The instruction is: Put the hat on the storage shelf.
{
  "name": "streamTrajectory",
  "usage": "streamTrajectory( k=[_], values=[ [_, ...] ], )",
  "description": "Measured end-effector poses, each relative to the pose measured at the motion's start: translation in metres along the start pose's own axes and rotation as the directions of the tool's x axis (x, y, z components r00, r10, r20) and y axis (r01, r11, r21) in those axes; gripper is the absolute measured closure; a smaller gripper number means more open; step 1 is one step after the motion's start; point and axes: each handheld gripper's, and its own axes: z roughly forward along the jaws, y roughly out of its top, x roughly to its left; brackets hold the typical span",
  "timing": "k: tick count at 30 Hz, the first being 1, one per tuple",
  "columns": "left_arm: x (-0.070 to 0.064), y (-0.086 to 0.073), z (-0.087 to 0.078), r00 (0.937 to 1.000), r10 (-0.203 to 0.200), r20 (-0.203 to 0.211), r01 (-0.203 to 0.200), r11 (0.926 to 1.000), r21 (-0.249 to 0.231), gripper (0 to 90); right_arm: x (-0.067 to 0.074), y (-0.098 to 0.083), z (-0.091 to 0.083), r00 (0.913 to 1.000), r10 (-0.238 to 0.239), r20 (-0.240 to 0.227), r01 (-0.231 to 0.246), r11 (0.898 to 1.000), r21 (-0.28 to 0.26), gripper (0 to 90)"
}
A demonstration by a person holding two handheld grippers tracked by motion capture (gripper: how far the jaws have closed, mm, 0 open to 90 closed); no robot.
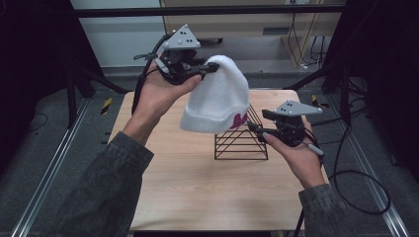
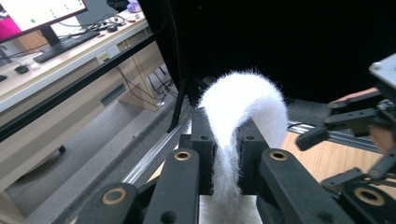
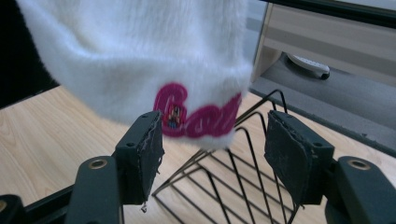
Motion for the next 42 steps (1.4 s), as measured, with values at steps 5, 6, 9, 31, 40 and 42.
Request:
streamTrajectory(
  k=[5,6,9,31,40,42],
  values=[
    [-0.006,0.006,0.002,0.9995,0.017,0.028,-0.016,0.9997,-0.017,81.0,-0.008,0.014,0.006,0.9998,-0.015,-0.014,0.015,1.000,-0.007,36.9],
    [-0.008,0.007,0.003,0.9992,0.022,0.033,-0.022,0.9996,-0.017,81.0,-0.009,0.016,0.006,0.9997,-0.023,-0.008,0.023,1.000,-0.006,36.9],
    [-0.011,0.007,0.006,0.9990,0.024,0.037,-0.023,0.9995,-0.024,80.9,-0.012,0.026,0.007,0.9995,-0.019,-0.025,0.019,1.000,-0.025,37.6],
    [-0.007,0.010,0.027,0.9998,-0.002,0.021,0.003,0.9989,-0.047,80.6,-0.036,0.025,0.015,0.9995,0.004,-0.031,-0.003,1.000,0.005,80.9],
    [-0.005,0.008,0.046,0.9999,-0.017,-0.002,0.017,0.9986,-0.050,80.1,-0.045,0.024,0.008,0.9981,-0.023,0.057,0.021,1.000,0.023,80.9],
    [-0.004,0.006,0.050,0.9998,-0.017,-0.005,0.017,0.9987,-0.048,80.1,-0.046,0.023,0.008,0.9980,-0.020,0.060,0.019,1.000,0.024,80.9]
  ],
)
